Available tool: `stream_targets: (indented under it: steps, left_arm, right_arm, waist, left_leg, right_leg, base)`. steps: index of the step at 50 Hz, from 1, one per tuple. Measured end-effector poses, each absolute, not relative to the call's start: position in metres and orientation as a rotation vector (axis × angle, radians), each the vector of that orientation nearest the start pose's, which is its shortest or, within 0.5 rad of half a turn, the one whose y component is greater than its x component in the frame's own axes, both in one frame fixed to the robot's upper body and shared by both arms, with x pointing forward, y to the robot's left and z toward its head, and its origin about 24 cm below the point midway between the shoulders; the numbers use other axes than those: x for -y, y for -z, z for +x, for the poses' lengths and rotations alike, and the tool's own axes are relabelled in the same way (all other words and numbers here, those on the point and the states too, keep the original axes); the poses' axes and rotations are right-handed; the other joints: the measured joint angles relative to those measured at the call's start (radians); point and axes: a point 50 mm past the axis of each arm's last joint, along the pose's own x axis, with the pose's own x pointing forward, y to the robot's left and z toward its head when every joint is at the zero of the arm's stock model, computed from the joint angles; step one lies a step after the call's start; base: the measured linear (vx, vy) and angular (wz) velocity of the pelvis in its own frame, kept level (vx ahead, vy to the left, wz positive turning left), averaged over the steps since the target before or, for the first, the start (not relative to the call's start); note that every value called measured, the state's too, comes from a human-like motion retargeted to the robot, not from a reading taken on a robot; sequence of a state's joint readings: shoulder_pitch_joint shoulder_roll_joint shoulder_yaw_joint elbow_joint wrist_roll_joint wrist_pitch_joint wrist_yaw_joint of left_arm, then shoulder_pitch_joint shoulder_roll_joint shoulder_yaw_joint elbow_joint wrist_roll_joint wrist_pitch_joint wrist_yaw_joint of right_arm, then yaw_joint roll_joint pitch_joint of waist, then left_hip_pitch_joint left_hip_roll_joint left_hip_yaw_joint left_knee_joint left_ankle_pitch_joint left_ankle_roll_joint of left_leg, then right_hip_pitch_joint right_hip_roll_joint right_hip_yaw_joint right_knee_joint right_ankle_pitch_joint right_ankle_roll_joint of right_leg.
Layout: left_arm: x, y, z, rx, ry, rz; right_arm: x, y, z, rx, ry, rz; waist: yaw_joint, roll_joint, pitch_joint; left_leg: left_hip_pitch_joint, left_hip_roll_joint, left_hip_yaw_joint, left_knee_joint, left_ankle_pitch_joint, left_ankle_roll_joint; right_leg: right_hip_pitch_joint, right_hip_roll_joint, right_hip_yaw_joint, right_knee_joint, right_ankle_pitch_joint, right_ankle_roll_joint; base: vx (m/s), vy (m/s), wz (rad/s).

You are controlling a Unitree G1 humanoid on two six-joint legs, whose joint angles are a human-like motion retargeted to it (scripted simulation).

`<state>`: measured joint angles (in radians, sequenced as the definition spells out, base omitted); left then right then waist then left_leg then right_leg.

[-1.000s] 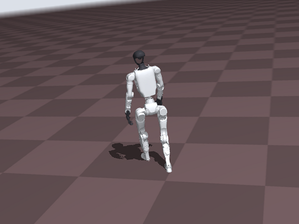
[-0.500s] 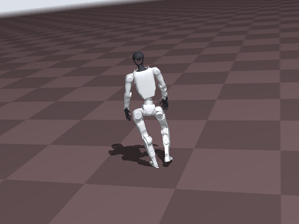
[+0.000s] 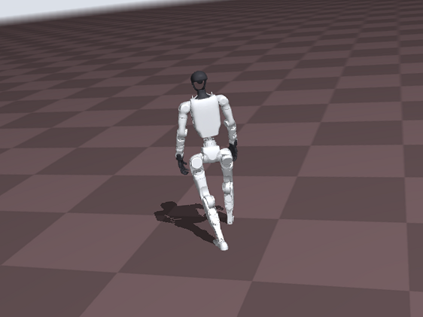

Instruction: Walk

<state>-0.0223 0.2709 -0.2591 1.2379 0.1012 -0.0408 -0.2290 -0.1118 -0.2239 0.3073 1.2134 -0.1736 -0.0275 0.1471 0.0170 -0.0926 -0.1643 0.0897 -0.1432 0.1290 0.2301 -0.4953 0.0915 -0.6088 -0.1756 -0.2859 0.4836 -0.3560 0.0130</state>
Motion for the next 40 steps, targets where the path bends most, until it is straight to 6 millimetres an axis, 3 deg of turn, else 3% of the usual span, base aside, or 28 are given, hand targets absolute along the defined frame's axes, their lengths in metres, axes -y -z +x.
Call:
stream_targets:
  steps: [5, 9, 12, 17, 20, 22, 26, 30, 32, 40]
  left_arm:
    - [-0.234, 0.161, 0.081, -1.259, 0.251, 0.299]
    - [-0.24, 0.157, 0.088, -1.203, 0.18, 0.287]
    - [-0.241, 0.151, 0.104, -1.131, 0.141, 0.288]
    - [-0.234, 0.14, 0.136, -1.0, 0.1, 0.287]
    - [-0.231, 0.131, 0.157, -0.93, 0.076, 0.279]
    - [-0.228, 0.132, 0.158, -0.923, 0.067, 0.268]
    - [-0.227, 0.133, 0.16, -0.935, 0.044, 0.245]
    - [-0.227, 0.142, 0.144, -1.011, 0.035, 0.229]
    - [-0.23, 0.145, 0.138, -1.05, 0.024, 0.22]
    - [-0.235, 0.161, 0.091, -1.225, -0.029, 0.166]
  right_arm:
    - [0.208, 0.154, 0.132, -1.113, -0.346, -0.499]
    - [0.215, 0.152, 0.134, -1.098, -0.303, -0.515]
    - [0.221, 0.15, 0.136, -1.093, -0.267, -0.534]
    - [0.225, 0.149, 0.141, -1.098, -0.237, -0.565]
    - [0.221, 0.145, 0.156, -1.073, -0.235, -0.566]
    - [0.215, 0.145, 0.158, -1.064, -0.251, -0.562]
    - [0.201, 0.14, 0.176, -1.008, -0.295, -0.557]
    - [0.185, 0.137, 0.185, -0.963, -0.365, -0.568]
    - [0.179, 0.133, 0.194, -0.936, -0.403, -0.582]
    - [0.173, 0.134, 0.191, -0.939, -0.431, -0.572]
  waist:
    - [0.029, 0.052, -0.008]
    - [0.064, 0.12, -0.015]
    - [0.1, 0.164, -0.019]
    - [0.159, 0.184, -0.009]
    - [0.174, 0.14, 0.028]
    - [0.189, 0.145, 0.034]
    - [0.181, 0.089, 0.059]
    - [0.159, 0.076, 0.049]
    - [0.13, 0.039, 0.029]
    - [0.091, 0.0, -0.03]
  left_leg:
    - [-0.102, 0.124, -0.018, 0.386, 0.099, -0.113]
    - [-0.244, 0.312, 0.005, 0.783, 0.233, -0.164]
    - [-0.358, 0.449, 0.009, 1.016, 0.243, -0.142]
    - [-0.528, 0.563, 0.012, 1.177, 0.046, -0.045]
    - [-0.6, 0.508, 0.036, 1.098, -0.059, -0.006]
    - [-0.651, 0.495, 0.029, 1.014, -0.101, -0.008]
    - [-0.701, 0.37, 0.047, 0.707, -0.081, -0.029]
    - [-0.747, 0.291, 0.019, 0.421, -0.031, -0.068]
    - [-0.683, 0.211, 0.033, 0.119, 0.071, -0.068]
    - [-0.685, 0.146, 0.038, 0.034, 0.179, -0.044]
  right_leg:
    - [0.099, 0.099, -0.01, -0.006, -0.047, -0.054]
    - [0.184, 0.22, -0.029, -0.073, -0.056, -0.106]
    - [0.251, 0.308, -0.034, -0.138, -0.057, -0.142]
    - [0.367, 0.385, -0.006, -0.216, -0.074, -0.158]
    - [0.463, 0.369, 0.027, -0.287, -0.081, -0.15]
    - [0.494, 0.38, 0.045, -0.276, -0.104, -0.148]
    - [0.553, 0.323, 0.083, -0.282, -0.154, -0.141]
    - [0.565, 0.296, 0.105, -0.232, -0.209, -0.133]
    - [0.539, 0.246, 0.116, -0.185, -0.252, -0.127]
    - [0.485, 0.148, 0.154, 0.062, -0.352, -0.093]
  base:
    - [0.48, -0.19, -0.19]
    - [0.41, -0.17, -0.28]
    - [0.37, -0.14, -0.34]
    - [0.35, -0.08, -0.3]
    - [0.37, -0.02, -0.08]
    - [0.38, 0.02, -0.22]
    - [0.41, 0.03, -0.13]
    - [0.39, 0.07, -0.17]
    - [0.41, 0.1, -0.05]
    - [0.44, 0.15, -0.2]
